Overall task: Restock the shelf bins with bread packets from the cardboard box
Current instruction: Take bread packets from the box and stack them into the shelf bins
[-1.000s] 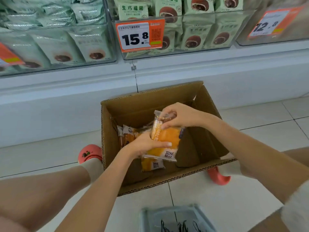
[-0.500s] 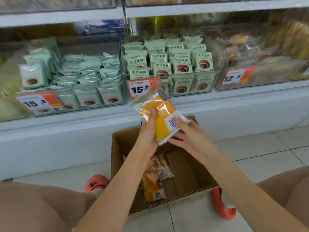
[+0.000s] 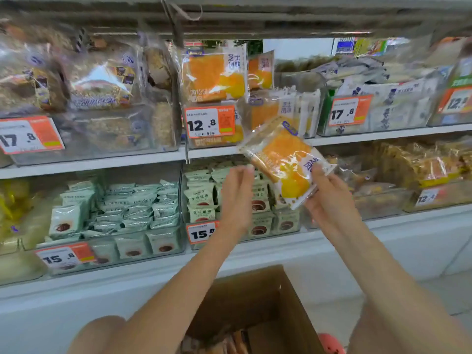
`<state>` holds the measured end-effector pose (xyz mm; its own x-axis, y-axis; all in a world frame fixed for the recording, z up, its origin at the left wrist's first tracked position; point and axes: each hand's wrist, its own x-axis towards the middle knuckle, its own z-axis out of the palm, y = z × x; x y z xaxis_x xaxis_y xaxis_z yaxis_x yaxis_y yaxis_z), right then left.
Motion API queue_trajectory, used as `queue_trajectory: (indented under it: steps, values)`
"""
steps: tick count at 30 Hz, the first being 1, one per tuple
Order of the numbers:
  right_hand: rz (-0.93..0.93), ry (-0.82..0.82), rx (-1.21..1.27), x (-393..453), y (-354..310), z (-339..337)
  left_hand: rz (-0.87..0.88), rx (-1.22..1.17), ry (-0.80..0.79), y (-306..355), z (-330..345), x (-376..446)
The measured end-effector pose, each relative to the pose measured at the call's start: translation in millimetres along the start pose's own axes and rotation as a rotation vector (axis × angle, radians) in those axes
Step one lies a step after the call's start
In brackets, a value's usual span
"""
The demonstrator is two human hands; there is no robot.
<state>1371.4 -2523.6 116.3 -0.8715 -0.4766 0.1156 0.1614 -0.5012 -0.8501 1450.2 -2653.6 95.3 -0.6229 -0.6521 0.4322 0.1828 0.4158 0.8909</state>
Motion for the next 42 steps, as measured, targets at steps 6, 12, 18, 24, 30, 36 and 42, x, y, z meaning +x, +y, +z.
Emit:
queue_trajectory:
  steps: [6,12,18,24,30,36,42]
  values:
    - [-0.233,-0.014,-0.225,69.7,-97.7,4.8,0.959,1.036,0.203,21.6,-13.4,95.6]
    - [-0.381,0.047,-0.391,184.1,-135.5,49.2,0.993,1.460,0.130,28.5,-4.8,197.2]
    - [-0.360,0.014,-0.621,293.6,-123.5,101.5,1.117,1.443,0.201,18.0,-4.3,208.8]
    - [-0.198,-0.241,-0.712,350.2,-107.2,130.7,1.147,1.410,0.210,12.6,-4.2,212.1]
    - [-0.349,-0.171,-0.946,388.1,-93.9,130.0,1.145,1.386,0.198,9.3,-3.6,212.5]
    - [-0.342,0.007,-1.190,387.8,-89.3,130.4,1.149,1.378,0.187,8.4,-3.4,213.8]
    - [-0.170,0.006,-1.323,362.1,-96.0,136.4,1.105,1.409,0.162,7.3,-4.4,214.1]
